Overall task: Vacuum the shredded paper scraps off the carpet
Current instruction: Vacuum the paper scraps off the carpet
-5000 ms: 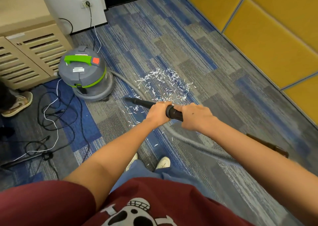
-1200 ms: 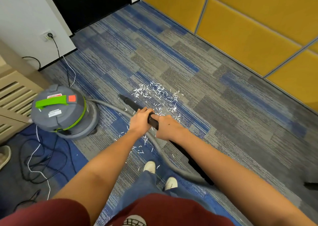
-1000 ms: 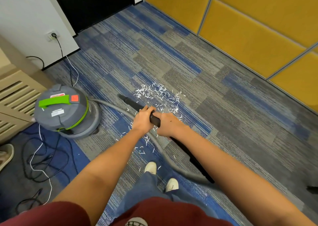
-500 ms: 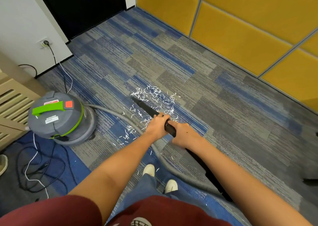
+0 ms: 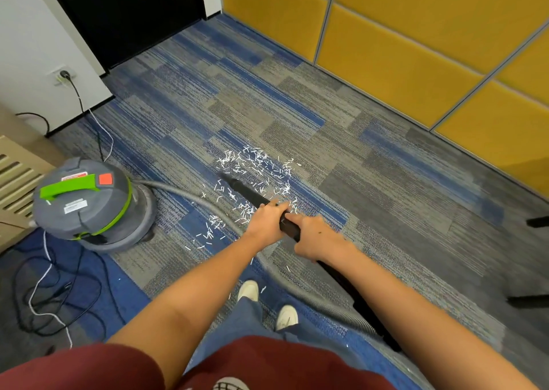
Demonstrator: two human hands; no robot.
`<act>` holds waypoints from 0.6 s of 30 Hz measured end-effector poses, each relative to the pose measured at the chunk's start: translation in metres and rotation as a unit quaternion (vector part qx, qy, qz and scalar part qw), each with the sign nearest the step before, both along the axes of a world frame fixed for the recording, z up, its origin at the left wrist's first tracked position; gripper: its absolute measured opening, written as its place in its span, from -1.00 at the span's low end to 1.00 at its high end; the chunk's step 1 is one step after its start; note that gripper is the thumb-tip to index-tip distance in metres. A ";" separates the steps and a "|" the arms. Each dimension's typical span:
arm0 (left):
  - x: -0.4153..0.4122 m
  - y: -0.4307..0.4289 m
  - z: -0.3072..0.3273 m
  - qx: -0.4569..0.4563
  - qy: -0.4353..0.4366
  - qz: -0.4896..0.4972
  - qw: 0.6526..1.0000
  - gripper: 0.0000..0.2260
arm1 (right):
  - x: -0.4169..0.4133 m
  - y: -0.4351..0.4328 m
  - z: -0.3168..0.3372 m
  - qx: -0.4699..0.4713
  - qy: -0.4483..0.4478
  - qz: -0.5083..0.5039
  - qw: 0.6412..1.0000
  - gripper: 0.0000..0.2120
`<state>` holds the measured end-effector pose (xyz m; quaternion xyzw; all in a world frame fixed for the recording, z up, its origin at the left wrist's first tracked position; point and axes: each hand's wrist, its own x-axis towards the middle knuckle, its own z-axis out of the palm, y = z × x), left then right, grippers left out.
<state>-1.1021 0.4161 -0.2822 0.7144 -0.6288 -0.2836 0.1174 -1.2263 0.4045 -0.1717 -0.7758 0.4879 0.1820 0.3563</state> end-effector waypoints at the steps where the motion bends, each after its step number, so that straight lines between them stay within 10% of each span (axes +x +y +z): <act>1: 0.002 0.003 -0.001 0.000 0.000 0.002 1.000 -0.77 | 0.001 0.003 -0.001 0.001 -0.002 0.002 1.000 -0.40; 18: 0.000 0.053 0.005 0.012 -0.044 0.046 0.998 -0.76 | -0.006 0.037 0.006 0.019 -0.006 0.073 0.997 -0.34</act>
